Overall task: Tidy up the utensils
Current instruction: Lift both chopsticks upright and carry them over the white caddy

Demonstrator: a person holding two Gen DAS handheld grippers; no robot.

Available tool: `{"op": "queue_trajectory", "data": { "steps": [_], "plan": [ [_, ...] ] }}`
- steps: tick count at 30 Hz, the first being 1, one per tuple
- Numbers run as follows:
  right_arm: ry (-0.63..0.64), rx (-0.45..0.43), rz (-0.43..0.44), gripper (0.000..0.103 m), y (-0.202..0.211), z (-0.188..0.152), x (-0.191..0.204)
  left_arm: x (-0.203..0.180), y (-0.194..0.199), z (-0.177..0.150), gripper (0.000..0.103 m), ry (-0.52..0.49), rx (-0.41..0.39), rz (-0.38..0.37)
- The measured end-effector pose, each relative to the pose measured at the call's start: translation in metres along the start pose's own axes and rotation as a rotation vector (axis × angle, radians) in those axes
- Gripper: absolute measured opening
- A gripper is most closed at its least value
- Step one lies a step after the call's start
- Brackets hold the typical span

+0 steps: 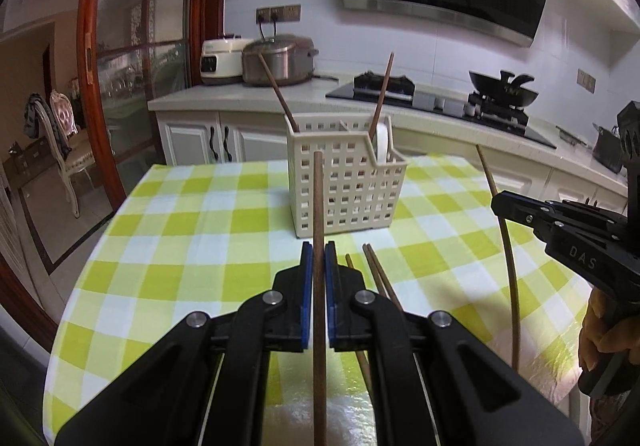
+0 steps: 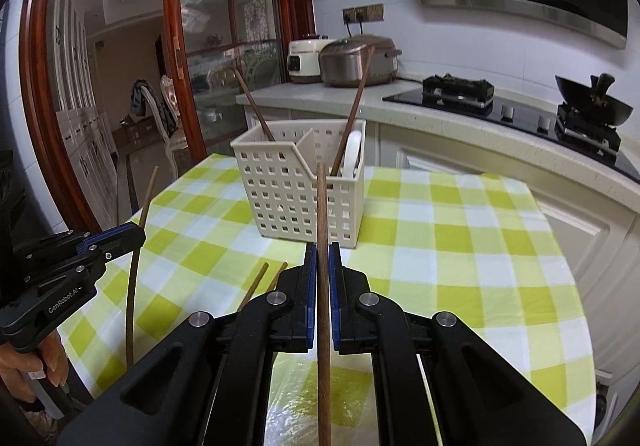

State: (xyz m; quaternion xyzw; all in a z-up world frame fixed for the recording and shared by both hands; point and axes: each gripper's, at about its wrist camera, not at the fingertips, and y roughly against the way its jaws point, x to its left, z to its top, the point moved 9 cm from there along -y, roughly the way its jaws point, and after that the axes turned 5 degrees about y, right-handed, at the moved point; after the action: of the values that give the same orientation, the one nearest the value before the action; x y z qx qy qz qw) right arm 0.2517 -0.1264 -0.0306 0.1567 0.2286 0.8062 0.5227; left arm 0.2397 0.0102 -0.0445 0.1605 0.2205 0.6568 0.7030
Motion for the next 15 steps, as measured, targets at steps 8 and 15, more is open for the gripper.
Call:
{"op": "queue_trajectory", "data": {
  "steps": [8,15],
  "plan": [
    [0.016,-0.04,-0.005,0.006,0.02,0.007,0.009,-0.003,0.024,0.006,0.006,-0.002,-0.059,0.001],
    [0.033,-0.07,-0.003,0.006,0.034,0.014,0.017,-0.004,0.038,0.01,0.006,0.0,-0.1,0.002]
  ]
}}
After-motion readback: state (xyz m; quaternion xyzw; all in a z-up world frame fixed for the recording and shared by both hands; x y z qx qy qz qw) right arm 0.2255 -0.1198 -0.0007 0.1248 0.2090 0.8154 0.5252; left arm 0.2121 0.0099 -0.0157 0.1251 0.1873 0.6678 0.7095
